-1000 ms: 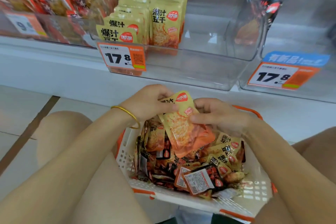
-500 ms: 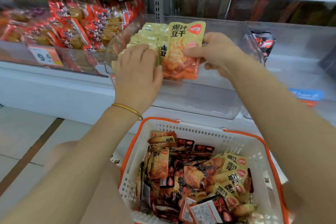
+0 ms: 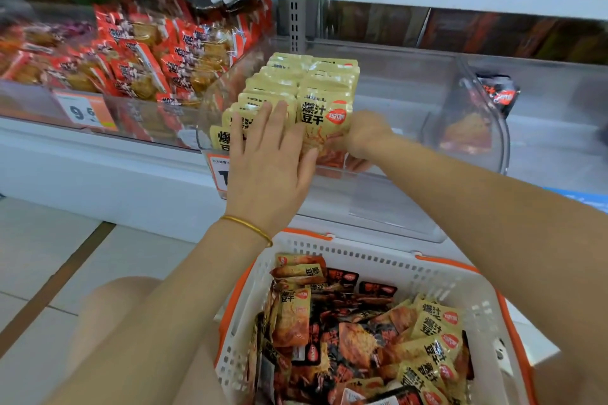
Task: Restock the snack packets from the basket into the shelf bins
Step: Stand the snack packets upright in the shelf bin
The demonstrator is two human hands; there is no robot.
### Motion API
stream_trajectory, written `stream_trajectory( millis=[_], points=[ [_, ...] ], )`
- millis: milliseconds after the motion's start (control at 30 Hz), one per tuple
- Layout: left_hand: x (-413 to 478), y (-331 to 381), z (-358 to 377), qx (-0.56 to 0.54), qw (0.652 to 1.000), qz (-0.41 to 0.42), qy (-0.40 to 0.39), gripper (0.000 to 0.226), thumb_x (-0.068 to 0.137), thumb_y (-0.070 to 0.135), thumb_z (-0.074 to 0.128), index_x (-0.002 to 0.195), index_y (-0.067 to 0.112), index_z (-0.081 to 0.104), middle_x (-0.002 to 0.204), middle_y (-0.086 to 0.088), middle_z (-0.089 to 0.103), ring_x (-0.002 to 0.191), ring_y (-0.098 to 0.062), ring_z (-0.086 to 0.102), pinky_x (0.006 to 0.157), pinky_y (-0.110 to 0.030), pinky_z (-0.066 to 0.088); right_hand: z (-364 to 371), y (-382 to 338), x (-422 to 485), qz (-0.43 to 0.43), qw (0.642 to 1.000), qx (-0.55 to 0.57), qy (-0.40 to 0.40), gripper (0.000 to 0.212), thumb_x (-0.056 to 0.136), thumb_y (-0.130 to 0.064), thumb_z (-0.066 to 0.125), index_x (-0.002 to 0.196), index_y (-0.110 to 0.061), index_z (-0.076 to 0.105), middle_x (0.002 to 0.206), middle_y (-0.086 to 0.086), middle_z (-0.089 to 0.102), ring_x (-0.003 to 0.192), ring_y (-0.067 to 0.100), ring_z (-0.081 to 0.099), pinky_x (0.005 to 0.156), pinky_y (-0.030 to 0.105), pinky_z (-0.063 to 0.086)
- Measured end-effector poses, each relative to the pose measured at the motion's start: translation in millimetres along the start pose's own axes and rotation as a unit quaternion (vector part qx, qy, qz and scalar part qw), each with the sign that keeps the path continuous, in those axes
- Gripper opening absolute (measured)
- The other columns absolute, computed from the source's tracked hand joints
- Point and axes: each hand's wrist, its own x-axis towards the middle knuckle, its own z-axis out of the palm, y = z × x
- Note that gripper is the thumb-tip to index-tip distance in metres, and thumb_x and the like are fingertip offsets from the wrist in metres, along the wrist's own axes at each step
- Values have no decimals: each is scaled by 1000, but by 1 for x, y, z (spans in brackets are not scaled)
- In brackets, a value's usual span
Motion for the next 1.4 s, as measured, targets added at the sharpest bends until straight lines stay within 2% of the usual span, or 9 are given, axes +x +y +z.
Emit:
stream_trajectory(
  millis=[133, 500, 633, 800, 933, 1100, 1200, 1333, 1400],
  points=[
    [0, 0, 1, 2, 1000, 1, 6, 48, 94, 39, 33, 116, 8, 62, 140, -15, 47, 134, -33, 38, 114, -53, 10, 3, -2, 3, 26, 997, 72, -10, 28, 86, -21, 69, 99, 3, 65, 85, 20, 71, 74, 31, 71, 67, 40, 59],
    [-6, 0, -13, -28, 999, 29, 17, 43, 95, 33, 35, 117, 6, 60, 144, -17, 42, 138, -34, 31, 115, -55, 13, -14, -2, -20, 43, 991, 124, -16, 27, 85, -14, 70, 71, -2, 50, 65, 15, 61, 67, 26, 66, 71, 40, 59],
    [-26, 8, -25, -81, 992, 81, 61, 31, 94, 19, 42, 112, 3, 62, 139, -17, 47, 133, -34, 37, 113, -54, 21, -26, -1, -57, -55, 982, 171, 63, 30, 84, -9, 69, 65, -10, 46, 67, 18, 65, 51, 19, 63, 54, 32, 58],
    [-65, 12, -26, -92, 979, 175, 55, 25, 86, 5, 48, 103, 2, 67, 128, -16, 58, 116, -35, 52, 94, -48, 42, -14, 22, -118, -231, 927, 204, 212, 35, 80, -9, 70, 73, -28, 42, 71, 1, 61, 72, 25, 68, 70, 41, 56],
    [-85, 0, -11, -97, 978, 181, -35, 28, 82, 6, 46, 100, 5, 67, 117, -12, 64, 105, -34, 56, 84, -44, 46, 14, 43, -146, -255, 897, 280, 228, 37, 80, -3, 66, 77, -33, 44, 78, 2, 65, 75, 20, 67, 72, 41, 55],
    [-96, -9, 15, -95, 962, 123, -224, 38, 81, 22, 34, 92, 5, 66, 102, -10, 65, 94, -35, 55, 73, -45, 51, 100, 77, -159, -173, 952, 248, 47, 20, 85, -6, 65, 83, -21, 52, 80, 2, 63, 77, 20, 66, 71, 30, 54],
    [-103, -9, 28, -11, 931, 82, -355, 40, 91, 26, 32, 116, 13, 60, 125, -5, 54, 116, -29, 42, 90, -42, 43, 168, 117, -136, -74, 982, 126, -120, 9, 87, -9, 61, 89, -16, 55, 86, 8, 65, 80, 24, 65, 77, 39, 54],
    [-103, -13, 34, 22, 909, 45, -415, 38, 96, 16, 38, 133, 22, 47, 134, -1, 45, 126, -25, 33, 96, -38, 37, 234, 159, -111, 132, 942, 153, -267, 22, 91, -7, 54, 113, -10, 56, 93, 2, 57, 83, 24, 60, 83, 44, 55],
    [-102, -17, 36, 34, 905, 30, -423, 36, 96, 13, 38, 129, 18, 49, 132, -3, 46, 123, -26, 35, 94, -37, 38, 250, 168, -105, 184, 922, 184, -286, 30, 92, -7, 54, 121, -14, 54, 115, -1, 50, 98, 22, 55, 84, 41, 53]
  ],
)
